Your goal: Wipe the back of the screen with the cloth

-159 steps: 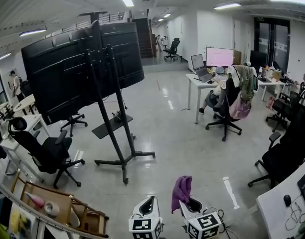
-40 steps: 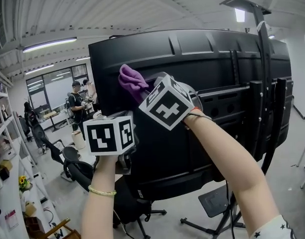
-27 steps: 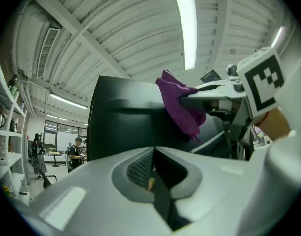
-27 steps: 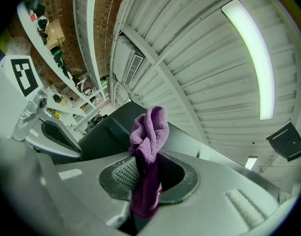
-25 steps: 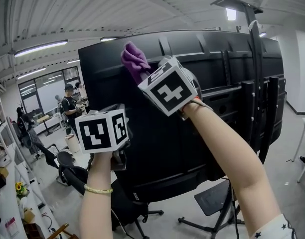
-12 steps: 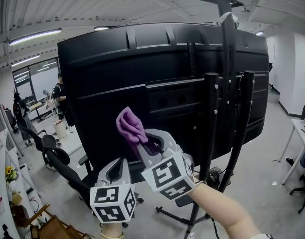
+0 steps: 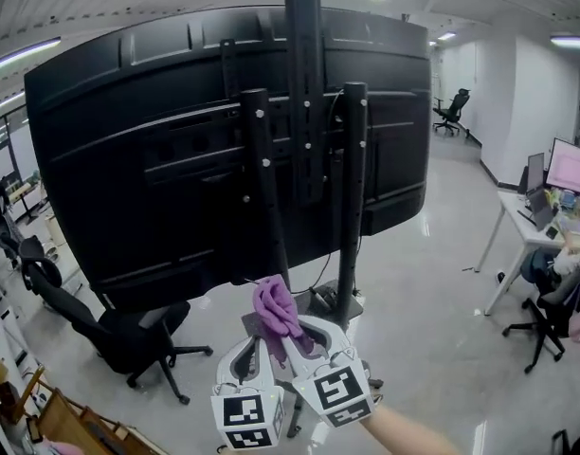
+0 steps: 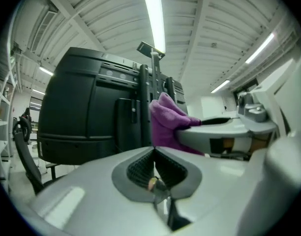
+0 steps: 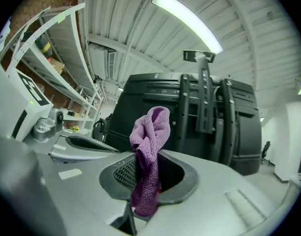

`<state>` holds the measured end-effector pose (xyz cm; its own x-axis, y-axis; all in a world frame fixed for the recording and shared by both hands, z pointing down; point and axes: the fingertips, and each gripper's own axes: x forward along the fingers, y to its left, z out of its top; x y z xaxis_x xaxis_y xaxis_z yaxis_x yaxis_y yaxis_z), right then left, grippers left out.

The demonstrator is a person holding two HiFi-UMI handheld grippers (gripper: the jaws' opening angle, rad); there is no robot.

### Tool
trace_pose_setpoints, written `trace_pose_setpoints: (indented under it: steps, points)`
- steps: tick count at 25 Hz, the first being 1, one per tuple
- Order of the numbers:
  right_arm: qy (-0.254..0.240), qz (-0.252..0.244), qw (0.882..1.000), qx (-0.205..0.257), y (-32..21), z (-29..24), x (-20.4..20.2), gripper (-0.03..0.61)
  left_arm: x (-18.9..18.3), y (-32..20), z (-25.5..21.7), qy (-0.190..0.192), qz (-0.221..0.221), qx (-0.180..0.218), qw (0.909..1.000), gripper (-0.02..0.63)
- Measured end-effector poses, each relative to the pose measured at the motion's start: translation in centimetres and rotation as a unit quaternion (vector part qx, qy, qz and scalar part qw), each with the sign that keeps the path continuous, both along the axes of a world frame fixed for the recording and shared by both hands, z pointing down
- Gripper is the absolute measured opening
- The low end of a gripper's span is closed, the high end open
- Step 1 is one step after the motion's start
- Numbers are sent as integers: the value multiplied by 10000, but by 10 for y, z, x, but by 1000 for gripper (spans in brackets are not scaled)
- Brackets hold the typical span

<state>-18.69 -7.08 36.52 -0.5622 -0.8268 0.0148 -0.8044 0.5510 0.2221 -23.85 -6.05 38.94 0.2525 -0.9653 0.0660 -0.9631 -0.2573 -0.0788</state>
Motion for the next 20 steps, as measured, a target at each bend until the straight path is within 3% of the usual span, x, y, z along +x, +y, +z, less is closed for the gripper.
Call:
trace_pose_setpoints:
  steps: [5,12,16,20]
  points:
    - [-138,879,9953,-391,11,38,119,67,113,1,31,66,737,-324,9967,8]
    - [-343,1743,9835,-349,-12,44,237,67,232,-35,45,-11,1495,-469,9877,8]
    - [-328,1861,9814,-338,-48,48,280,69,280,-73,55,92,1608,-597,9851,8]
    - [-236,1811,9825,-357,-105,51,316,69,313,-132,57,233,1452,-611,9872,8]
